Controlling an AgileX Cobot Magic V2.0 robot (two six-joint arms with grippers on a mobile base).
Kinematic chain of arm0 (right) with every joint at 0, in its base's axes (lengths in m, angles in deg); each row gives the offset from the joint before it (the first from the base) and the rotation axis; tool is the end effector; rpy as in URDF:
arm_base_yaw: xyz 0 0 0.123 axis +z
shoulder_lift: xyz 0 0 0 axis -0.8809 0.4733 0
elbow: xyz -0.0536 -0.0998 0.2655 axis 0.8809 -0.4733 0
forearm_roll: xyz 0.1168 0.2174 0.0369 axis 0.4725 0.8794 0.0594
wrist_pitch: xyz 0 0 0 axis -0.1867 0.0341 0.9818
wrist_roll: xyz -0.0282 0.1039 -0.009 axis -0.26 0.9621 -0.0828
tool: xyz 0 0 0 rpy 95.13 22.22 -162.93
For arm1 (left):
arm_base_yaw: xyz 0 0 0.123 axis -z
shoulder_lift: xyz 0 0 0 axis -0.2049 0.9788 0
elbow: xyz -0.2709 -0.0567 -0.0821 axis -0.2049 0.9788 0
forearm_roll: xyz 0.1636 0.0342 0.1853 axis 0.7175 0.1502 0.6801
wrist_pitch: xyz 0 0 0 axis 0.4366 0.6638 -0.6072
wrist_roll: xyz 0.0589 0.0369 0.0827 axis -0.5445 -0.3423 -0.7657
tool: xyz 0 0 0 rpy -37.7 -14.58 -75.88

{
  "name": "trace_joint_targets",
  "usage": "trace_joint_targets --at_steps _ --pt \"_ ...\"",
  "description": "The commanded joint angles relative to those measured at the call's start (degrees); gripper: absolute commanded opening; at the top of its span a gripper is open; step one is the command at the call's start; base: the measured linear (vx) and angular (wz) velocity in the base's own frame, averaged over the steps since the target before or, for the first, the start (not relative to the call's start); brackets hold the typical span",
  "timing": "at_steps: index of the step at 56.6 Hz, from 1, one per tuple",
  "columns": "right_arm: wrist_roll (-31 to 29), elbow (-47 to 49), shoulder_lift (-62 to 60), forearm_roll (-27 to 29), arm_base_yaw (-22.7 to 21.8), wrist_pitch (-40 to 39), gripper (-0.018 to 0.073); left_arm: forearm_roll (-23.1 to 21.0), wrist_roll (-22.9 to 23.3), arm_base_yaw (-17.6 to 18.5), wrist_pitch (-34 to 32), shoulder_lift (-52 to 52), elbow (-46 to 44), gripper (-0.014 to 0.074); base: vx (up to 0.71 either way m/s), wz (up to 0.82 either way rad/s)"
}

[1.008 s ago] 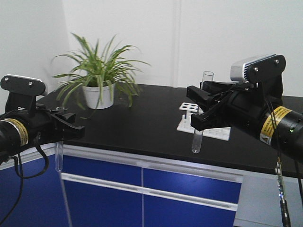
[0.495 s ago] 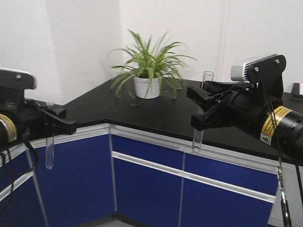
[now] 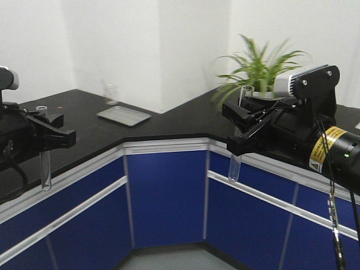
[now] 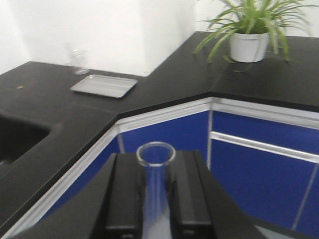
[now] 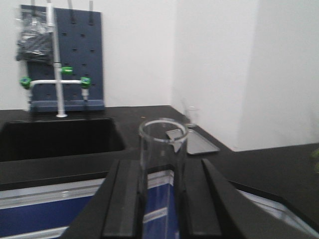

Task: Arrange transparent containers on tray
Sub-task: 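Drive the base to the bench with the yellow tray, holding both tubes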

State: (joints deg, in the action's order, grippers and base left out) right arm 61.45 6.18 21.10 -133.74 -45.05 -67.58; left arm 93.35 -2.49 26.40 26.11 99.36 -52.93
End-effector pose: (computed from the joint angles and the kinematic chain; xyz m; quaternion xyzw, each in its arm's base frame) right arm 0.3157 0.1310 0.3885 -0.2318 0.6507 0.1988 0.6952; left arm 0.3112 -0.0686 0.3938 0.0447 0.7750 -0.0528 0.6282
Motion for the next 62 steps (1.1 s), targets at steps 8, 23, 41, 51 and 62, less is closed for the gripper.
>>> trace_joint_targets --at_steps 8,23,41,51,62 --pt "0.06 1.89 -2.04 1.15 -0.12 -2.82 -0.0013 -0.01 0.5 0.25 -3.51 -1.93 -1.72 -0.0006 -0.12 0.5" --pt "0.06 1.89 -2.04 1.15 -0.12 -2.82 -0.0013 -0.01 0.5 0.25 -3.51 -1.93 -1.72 -0.0006 -0.12 0.47" --pt "0.06 1.89 -2.04 1.15 -0.12 -2.82 -0.0013 -0.01 0.5 0.25 -3.51 -1.93 -1.72 -0.0006 -0.11 0.42" --pt "0.06 1.89 -2.04 1.15 -0.12 -2.82 -0.0013 -0.01 0.5 0.25 -3.51 -1.93 -1.72 -0.0006 -0.1 0.38" --pt "0.06 1.89 -2.04 1.15 -0.12 -2.82 -0.0013 -0.01 0.5 0.25 -3.51 -1.93 -1.72 -0.0006 -0.09 0.35"
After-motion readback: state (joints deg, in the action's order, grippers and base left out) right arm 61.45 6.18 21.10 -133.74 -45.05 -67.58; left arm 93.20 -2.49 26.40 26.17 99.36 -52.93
